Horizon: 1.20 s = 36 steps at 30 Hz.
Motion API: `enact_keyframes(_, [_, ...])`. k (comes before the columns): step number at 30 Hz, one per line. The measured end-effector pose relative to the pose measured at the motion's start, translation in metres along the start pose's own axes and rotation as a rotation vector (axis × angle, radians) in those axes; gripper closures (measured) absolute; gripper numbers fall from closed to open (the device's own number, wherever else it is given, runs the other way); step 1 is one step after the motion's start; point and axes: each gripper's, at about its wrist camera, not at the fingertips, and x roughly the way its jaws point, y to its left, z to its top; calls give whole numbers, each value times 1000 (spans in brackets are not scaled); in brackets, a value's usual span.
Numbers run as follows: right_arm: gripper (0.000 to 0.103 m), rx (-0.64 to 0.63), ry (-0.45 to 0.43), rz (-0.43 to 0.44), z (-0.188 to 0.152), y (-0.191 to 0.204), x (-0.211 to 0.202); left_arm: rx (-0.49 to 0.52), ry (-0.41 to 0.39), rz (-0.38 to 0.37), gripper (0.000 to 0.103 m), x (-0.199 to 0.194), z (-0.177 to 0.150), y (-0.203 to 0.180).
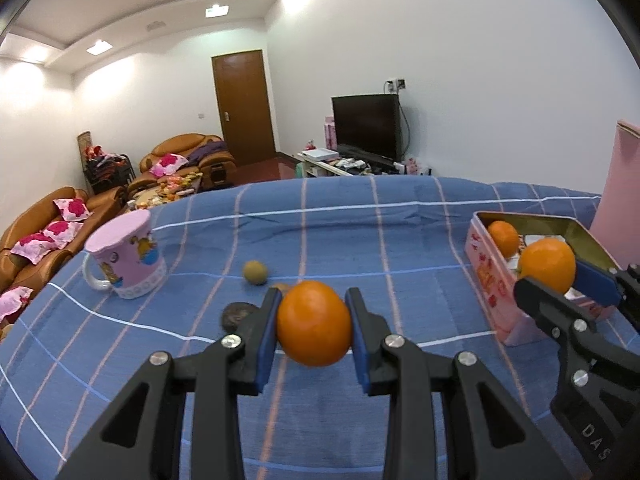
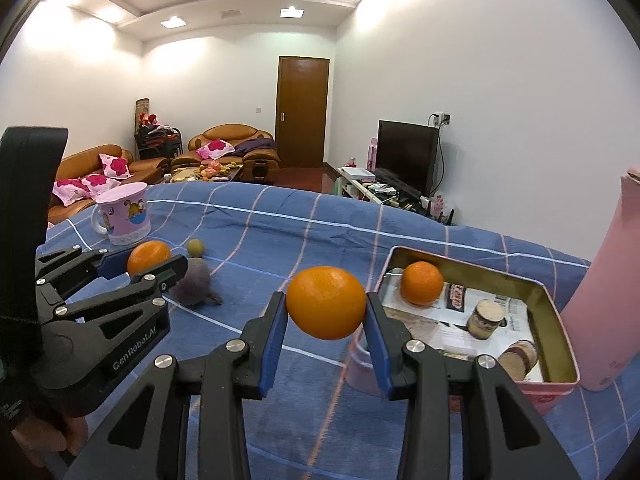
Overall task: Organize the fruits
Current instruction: 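Carry both oranges over the pink tin and open both tools to release them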
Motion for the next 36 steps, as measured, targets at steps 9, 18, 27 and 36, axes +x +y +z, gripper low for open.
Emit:
enact_keyframes(9, [62, 17, -23, -40, 1, -31, -5, 33, -9, -55, 69, 0, 5, -41])
enact_keyframes(18, [63, 108, -33, -153, -1, -101, -11, 74, -17, -124, 69, 5, 14, -91])
enact_keyframes(27, [63, 148, -29, -251, -2, -149, -10, 94, -14, -190, 69, 14, 27, -142])
enact_keyframes(36, [62, 199, -6, -315, 0, -184, 0, 97, 15, -227, 69, 31, 41, -181])
